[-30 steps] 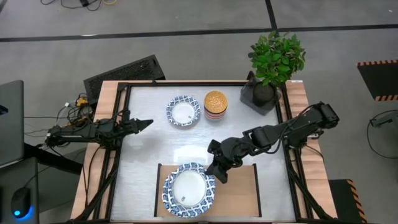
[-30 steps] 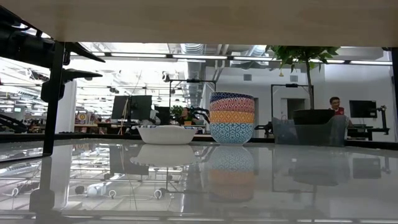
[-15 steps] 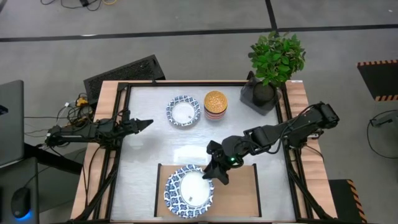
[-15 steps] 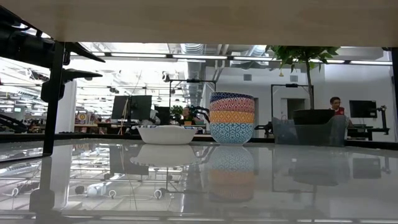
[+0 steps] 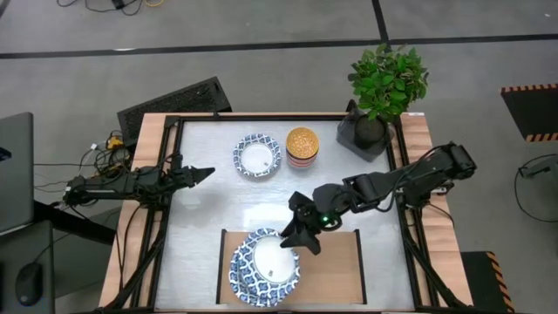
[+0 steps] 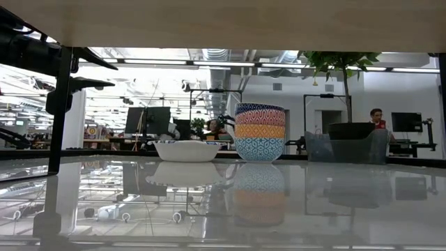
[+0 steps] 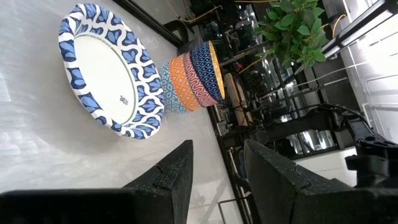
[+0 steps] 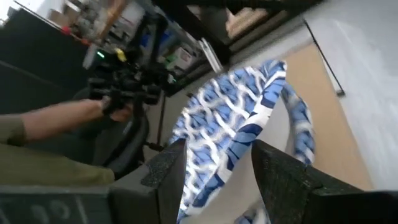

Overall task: Place and stack plates onto a shelf
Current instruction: Stack the bottom white plate on top of the white plates on the shelf

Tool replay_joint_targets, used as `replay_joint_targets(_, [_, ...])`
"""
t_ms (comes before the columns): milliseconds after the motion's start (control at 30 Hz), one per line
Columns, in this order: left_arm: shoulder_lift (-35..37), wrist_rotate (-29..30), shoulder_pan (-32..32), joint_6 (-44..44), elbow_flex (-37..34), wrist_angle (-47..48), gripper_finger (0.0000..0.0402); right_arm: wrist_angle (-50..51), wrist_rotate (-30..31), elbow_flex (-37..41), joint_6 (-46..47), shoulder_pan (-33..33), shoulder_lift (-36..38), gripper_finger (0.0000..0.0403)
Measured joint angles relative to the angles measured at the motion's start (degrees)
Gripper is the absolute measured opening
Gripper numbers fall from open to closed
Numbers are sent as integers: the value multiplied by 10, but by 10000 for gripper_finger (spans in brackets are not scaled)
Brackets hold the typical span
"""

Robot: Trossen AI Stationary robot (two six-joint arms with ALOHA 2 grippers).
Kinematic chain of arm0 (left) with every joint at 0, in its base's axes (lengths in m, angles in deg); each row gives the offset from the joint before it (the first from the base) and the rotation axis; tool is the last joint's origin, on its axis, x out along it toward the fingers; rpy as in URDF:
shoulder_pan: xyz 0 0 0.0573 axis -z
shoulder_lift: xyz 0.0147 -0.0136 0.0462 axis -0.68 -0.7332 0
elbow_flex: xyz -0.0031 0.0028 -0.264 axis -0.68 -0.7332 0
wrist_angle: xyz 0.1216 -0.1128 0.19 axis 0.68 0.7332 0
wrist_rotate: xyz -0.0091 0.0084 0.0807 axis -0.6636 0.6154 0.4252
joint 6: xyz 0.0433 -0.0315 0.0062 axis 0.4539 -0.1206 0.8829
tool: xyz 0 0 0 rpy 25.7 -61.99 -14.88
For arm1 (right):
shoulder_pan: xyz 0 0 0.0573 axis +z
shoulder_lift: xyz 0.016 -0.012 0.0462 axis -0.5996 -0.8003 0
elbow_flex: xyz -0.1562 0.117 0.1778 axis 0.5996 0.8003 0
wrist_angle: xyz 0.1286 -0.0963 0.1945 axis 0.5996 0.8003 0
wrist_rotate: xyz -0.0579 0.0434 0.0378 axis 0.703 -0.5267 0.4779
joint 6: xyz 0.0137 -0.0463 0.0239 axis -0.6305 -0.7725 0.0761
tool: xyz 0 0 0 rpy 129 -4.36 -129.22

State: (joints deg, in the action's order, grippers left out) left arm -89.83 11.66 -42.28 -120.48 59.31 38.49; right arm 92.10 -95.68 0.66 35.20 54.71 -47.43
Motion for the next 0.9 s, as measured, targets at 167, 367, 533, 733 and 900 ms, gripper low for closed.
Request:
replay_joint_targets(167, [0,0,0,-1,0,0,128,41,1,0,-5,-1,0,209])
replay_joint_targets(367, [0,0,0,-2,0,0,128,83,15,0,-6,-5,0,209])
replay_joint_targets(533, [0,0,0,-3,0,0,128,91,18,-16,-6,-10,0,206])
replay_joint_targets(733, [0,-1,0,-6,0,0,128,173,34,-67,-6,-11,0,175])
replay_joint_targets(900, [0,-1,0,-6,0,0,128,225,74,-112,-6,5,0,107])
